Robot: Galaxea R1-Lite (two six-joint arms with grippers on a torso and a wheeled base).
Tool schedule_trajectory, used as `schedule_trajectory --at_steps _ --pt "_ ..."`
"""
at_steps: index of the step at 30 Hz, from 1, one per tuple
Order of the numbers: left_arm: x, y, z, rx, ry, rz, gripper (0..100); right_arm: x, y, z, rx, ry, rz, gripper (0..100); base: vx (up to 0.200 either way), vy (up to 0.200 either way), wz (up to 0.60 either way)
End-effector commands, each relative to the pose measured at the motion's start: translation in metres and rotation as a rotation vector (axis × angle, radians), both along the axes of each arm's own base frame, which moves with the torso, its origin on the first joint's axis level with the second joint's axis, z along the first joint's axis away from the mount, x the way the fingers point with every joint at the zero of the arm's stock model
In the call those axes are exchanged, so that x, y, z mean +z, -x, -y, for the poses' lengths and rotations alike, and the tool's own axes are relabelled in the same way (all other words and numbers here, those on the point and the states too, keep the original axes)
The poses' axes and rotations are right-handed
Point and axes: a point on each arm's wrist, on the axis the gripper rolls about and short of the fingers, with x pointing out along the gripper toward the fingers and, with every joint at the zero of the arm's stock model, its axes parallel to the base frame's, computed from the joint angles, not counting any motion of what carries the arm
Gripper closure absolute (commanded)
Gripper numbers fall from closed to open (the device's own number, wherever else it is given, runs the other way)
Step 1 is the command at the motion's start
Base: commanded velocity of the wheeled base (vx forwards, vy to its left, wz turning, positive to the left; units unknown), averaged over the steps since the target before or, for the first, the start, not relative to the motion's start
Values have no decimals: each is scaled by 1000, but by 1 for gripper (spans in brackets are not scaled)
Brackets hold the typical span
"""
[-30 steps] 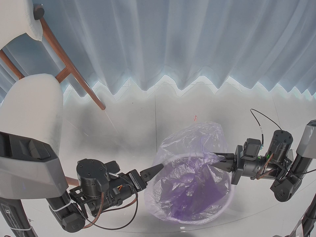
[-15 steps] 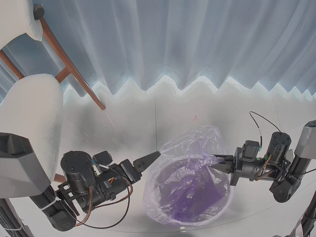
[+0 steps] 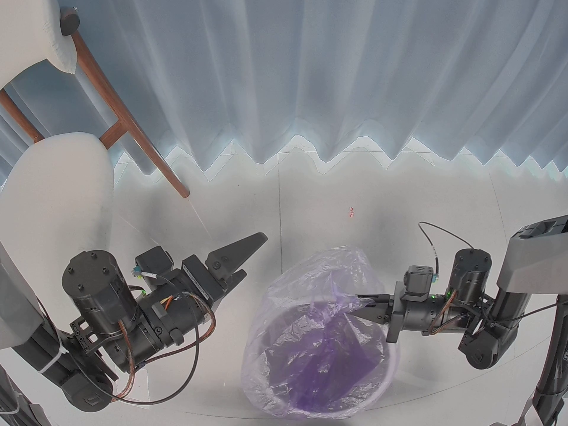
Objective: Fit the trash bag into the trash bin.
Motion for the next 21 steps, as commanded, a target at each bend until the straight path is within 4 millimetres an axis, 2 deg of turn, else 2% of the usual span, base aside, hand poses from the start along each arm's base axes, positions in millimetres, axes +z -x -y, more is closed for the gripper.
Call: schedule_trajectory --at_steps 1,6,10,14,21 --pt "4 1 -1 0 7 14 0 -21 -11 -20 29 -13 -62 100 0 0 0" --pt "3 1 -1 0 4 13 0 -17 -23 -29 16 -80 -110 100 0 0 0" --pt "0 1 1 -3 -6 6 0 -20 -47 -37 -70 -148 -140 100 0 0 0" --pt "-1 2 2 -9 -9 3 0 -26 -79 -47 -244 -249 -158 100 0 0 0" --pt "-2 1 2 -9 -12 1 0 -38 -93 -62 -289 -326 -217 100 0 0 0"
